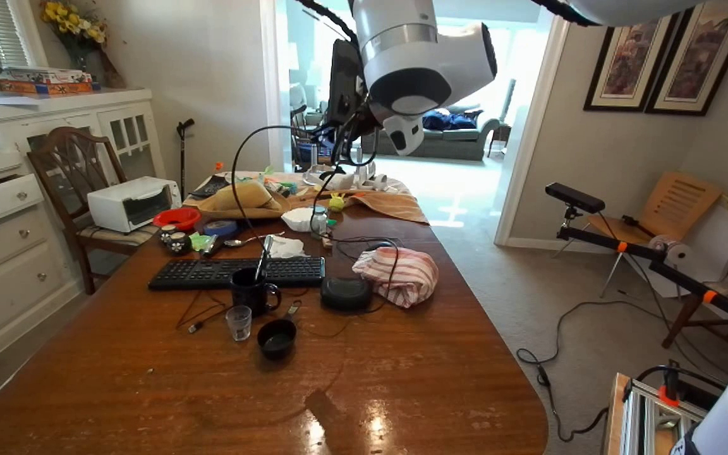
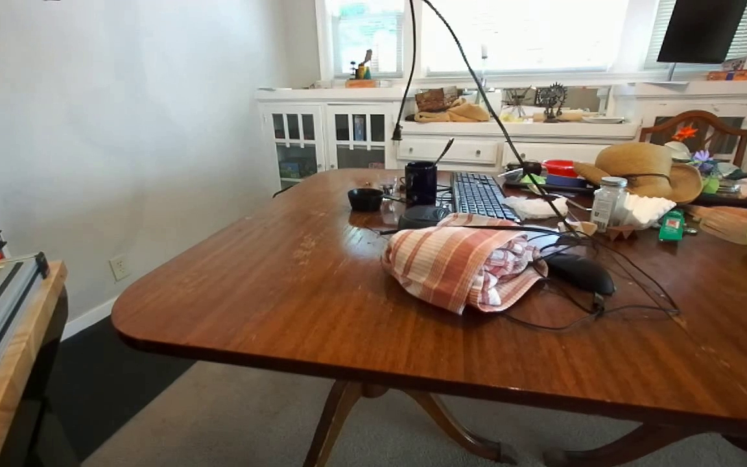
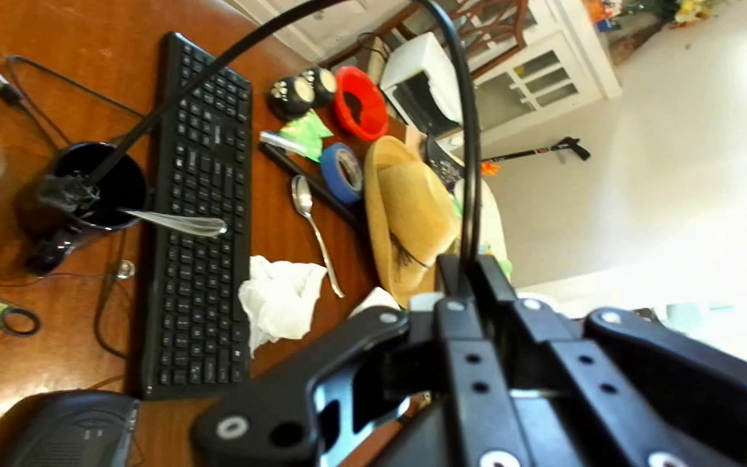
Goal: Move the cable on the left to the right.
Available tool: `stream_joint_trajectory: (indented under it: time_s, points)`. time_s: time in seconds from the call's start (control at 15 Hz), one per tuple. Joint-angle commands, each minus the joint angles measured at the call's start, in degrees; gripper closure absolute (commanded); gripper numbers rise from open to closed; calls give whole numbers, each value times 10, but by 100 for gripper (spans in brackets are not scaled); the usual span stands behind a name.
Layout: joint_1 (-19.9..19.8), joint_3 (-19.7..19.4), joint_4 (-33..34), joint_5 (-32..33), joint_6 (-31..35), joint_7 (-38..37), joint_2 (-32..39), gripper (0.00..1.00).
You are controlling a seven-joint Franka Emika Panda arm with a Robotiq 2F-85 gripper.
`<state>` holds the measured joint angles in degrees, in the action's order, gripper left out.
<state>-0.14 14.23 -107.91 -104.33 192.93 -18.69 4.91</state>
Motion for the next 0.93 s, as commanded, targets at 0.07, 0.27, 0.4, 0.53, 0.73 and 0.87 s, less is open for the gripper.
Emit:
stream_joint_trajectory:
  time_s: [0.07,0.27,0.4,0.53,0.73,0.87]
  points:
    - [26,-34,8,37,91,-42,4,98]
    - [30,-37,-34,104,157,-107,23,98]
    - [33,-39,-68,172,221,-166,45,98]
    - [34,-41,-112,239,290,-235,69,98]
    - [31,-43,-160,278,375,-285,114,98]
    - [28,-45,-184,286,410,-303,139,98]
